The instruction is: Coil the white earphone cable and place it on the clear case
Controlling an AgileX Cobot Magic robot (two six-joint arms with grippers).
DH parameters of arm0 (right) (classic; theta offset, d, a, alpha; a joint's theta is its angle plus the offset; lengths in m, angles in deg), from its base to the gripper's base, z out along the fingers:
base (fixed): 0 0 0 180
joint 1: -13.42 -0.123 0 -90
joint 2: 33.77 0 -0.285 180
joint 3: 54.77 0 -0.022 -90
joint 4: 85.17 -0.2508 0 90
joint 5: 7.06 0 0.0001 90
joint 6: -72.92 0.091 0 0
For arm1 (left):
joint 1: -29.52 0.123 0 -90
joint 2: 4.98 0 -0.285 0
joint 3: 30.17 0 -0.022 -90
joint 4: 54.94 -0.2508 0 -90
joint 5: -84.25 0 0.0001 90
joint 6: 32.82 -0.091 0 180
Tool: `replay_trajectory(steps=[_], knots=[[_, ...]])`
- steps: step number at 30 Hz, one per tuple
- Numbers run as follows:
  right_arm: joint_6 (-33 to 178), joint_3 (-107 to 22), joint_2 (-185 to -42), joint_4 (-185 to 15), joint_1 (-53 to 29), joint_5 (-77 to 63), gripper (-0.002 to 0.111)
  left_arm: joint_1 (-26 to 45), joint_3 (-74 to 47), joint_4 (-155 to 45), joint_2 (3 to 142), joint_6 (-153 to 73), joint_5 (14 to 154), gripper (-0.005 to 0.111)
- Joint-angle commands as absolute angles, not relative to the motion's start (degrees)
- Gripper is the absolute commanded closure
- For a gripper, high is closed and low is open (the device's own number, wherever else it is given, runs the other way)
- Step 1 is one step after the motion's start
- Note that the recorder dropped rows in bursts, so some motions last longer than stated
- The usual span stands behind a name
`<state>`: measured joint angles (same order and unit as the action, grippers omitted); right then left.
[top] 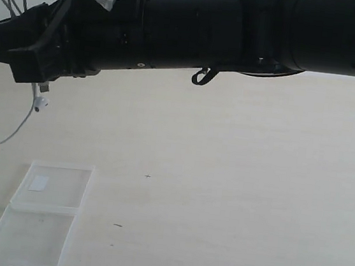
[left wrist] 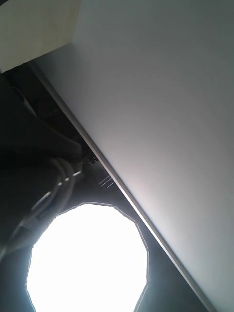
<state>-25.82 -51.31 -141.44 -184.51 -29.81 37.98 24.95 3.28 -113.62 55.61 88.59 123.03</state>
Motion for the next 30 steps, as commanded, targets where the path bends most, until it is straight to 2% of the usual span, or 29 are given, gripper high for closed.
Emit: replay_trajectory(steps=[1,3,9,17,23,26,30], knots=[[-26.1,-51.1,-141.4,-185.1,-29.9,38.2,0.092,25.1,3.5,-112.9,55.5,88.9,123.6,0.107],[-26.5,-51.1,-141.4,-185.1,-29.9,38.1,0.108,25.1,3.5,-112.9,55.5,88.9,123.6,0.107],[-25.6,-51.1,-141.4,-183.6,-29.9,37.2,0.108,25.1,3.5,-112.9,55.5,88.9,123.6,0.107],[-12.3,-51.1,-141.3,-165.3,-29.9,33.7,0.108,25.1,3.5,-115.8,55.5,88.9,123.2,0.107],[-12.6,-51.1,-140.2,-167.8,-29.9,33.7,0.108,25.1,3.5,-115.8,55.5,88.9,122.8,0.107],[-17.2,-51.1,-140.3,-171.0,-29.9,35.0,0.099,25.1,3.5,-115.3,55.5,88.9,123.4,0.107],[-20.5,-51.1,-140.3,-176.5,-29.9,36.1,0.075,25.1,3.5,-114.6,55.5,88.9,123.4,0.107]])
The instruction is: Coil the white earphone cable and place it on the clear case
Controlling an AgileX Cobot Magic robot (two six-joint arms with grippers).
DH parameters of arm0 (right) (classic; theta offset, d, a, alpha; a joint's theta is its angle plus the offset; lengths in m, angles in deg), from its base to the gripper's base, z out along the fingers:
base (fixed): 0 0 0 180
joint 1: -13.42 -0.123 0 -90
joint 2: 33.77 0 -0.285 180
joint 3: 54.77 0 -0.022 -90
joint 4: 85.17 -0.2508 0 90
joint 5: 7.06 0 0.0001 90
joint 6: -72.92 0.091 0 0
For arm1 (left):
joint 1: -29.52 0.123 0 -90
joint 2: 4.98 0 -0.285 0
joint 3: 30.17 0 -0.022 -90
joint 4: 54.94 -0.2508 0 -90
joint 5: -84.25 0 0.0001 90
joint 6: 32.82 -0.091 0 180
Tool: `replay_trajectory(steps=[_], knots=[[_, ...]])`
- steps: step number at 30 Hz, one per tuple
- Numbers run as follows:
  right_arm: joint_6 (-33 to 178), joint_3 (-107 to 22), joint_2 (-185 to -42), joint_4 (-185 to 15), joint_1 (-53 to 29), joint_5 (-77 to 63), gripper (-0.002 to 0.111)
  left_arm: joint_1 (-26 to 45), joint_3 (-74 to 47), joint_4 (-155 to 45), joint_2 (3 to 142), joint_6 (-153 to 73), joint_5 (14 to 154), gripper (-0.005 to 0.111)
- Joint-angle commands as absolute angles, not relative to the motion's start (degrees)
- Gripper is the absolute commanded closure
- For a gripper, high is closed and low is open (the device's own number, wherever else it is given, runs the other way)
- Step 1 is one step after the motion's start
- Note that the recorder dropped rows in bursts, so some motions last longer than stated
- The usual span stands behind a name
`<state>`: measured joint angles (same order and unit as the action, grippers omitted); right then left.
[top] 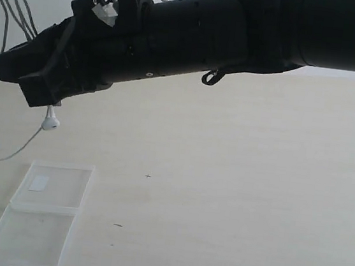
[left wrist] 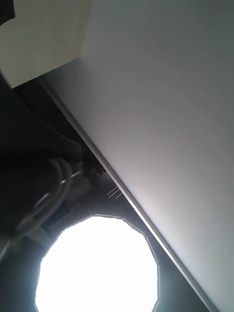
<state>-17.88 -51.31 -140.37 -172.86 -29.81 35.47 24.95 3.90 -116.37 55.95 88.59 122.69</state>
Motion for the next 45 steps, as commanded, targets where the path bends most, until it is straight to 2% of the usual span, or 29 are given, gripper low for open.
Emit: replay_trajectory(steps=[1,5,15,35,39,45], knots=[[-20.5,-51.1,-140.3,-176.8,-29.9,36.2,0.071,25.1,3.5,-114.4,55.5,88.9,123.4,0.107],[-20.5,-51.1,-140.3,-176.2,-29.9,38.5,0.064,25.1,3.5,-114.3,55.5,88.9,123.4,0.107],[-20.5,-51.1,-140.3,-175.1,-29.9,42.3,0.064,25.1,3.5,-114.5,55.5,88.8,122.0,0.107],[-16.1,-51.1,-140.3,-180.2,-29.9,41.5,0.065,25.0,3.5,-118.0,55.5,88.7,119.5,0.107],[-15.4,-51.1,-140.3,-180.2,-29.9,40.1,0.071,25.0,3.5,-118.0,55.5,88.7,119.5,0.107],[-15.5,-51.2,-140.6,-179.1,-32.6,35.3,0.101,25.0,3.5,-118.0,55.5,88.7,119.8,0.107]])
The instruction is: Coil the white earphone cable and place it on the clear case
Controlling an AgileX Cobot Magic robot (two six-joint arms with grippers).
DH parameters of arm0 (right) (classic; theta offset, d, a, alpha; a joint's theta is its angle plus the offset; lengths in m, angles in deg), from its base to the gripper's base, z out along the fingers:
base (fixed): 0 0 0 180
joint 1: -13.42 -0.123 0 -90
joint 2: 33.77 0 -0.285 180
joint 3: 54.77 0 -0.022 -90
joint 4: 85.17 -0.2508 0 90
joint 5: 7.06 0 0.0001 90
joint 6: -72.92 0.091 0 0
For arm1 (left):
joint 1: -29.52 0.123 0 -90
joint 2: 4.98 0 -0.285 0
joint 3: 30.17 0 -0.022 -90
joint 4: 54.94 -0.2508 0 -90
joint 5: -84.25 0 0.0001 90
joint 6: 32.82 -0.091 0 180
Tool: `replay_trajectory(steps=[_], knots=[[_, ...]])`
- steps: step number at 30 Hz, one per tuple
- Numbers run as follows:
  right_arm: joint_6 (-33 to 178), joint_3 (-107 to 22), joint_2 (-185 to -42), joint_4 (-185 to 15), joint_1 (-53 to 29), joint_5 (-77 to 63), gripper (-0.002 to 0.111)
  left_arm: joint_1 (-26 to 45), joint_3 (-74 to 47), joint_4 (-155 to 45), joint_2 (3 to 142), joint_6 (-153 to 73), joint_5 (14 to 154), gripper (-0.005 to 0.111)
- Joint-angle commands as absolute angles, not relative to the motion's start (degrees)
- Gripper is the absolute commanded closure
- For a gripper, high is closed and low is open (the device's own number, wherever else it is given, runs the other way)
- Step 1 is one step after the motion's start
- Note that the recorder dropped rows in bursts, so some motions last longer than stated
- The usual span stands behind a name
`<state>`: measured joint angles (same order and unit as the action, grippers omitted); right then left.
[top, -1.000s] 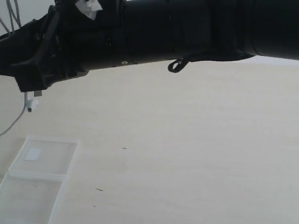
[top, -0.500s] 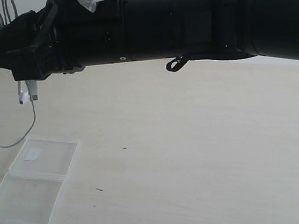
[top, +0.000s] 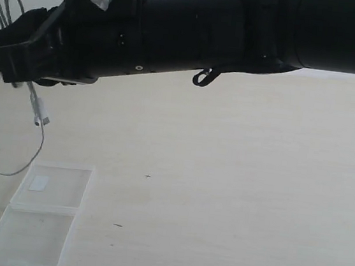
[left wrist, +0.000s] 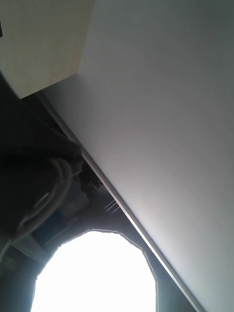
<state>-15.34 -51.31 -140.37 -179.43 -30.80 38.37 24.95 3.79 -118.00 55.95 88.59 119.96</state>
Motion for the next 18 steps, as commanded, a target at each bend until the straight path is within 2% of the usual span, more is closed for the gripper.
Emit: replay_trajectory(steps=[1,7,18], knots=[[-15.5,-51.2,-140.9,-179.1,-33.0,35.0,0.106,25.0,3.5,-118.0,55.5,88.7,119.9,0.107],[-12.9,-51.3,-141.0,-175.1,-33.1,33.9,0.108,25.0,3.5,-118.1,55.5,88.7,120.0,0.107],[8.7,-51.3,-135.9,-143.4,-33.1,25.9,0.108,25.0,3.5,-124.7,55.3,88.7,116.5,0.107]])
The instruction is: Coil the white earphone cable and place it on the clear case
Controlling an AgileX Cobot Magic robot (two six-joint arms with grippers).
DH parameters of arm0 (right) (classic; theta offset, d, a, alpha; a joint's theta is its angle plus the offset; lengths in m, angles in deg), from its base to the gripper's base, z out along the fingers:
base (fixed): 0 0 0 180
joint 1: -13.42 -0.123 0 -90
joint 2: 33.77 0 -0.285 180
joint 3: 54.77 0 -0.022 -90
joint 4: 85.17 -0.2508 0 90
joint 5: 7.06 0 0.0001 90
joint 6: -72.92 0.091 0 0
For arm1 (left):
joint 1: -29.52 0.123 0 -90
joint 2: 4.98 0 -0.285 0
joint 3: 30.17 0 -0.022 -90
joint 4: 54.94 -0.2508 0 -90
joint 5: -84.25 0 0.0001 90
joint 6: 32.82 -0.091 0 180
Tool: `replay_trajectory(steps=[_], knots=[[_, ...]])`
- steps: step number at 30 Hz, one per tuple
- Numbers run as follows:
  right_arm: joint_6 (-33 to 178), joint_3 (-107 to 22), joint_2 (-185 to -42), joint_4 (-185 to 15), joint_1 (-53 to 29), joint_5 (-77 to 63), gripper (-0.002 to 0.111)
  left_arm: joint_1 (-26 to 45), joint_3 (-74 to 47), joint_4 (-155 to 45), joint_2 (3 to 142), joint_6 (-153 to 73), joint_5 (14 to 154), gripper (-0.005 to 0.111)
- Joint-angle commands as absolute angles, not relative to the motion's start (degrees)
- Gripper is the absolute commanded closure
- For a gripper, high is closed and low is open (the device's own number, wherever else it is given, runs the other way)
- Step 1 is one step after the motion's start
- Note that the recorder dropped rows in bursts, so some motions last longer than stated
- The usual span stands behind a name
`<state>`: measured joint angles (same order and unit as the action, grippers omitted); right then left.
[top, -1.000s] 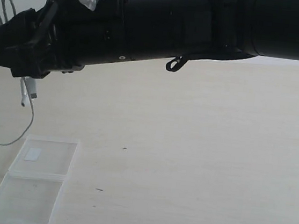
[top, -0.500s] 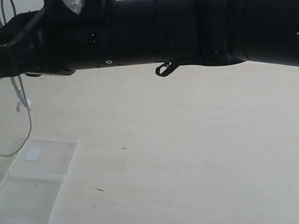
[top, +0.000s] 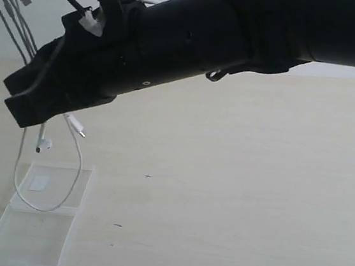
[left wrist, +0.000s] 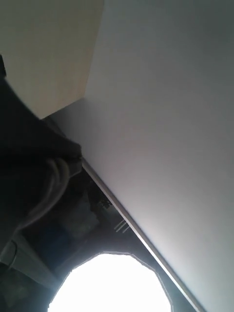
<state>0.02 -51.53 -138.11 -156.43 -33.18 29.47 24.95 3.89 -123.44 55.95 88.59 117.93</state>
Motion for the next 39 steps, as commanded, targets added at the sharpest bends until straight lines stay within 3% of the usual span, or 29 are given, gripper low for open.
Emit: replay_trajectory(steps=[1,15,35,39], knots=[[10.6,-51.3,-135.2,-140.5,-33.1,25.2,0.108,25.0,3.5,-125.6,55.2,88.7,116.2,0.107],[25.7,-51.3,-121.0,-122.5,-33.1,23.6,0.108,25.0,3.5,-154.9,55.9,88.7,120.5,0.107],[36.3,-54.6,-120.4,-111.8,-33.1,24.9,0.108,25.0,10.3,-153.5,58.2,85.1,124.9,0.107],[37.4,-54.6,-121.9,-110.6,-33.1,25.5,0.108,25.0,9.1,-153.4,58.2,83.8,126.4,0.098]])
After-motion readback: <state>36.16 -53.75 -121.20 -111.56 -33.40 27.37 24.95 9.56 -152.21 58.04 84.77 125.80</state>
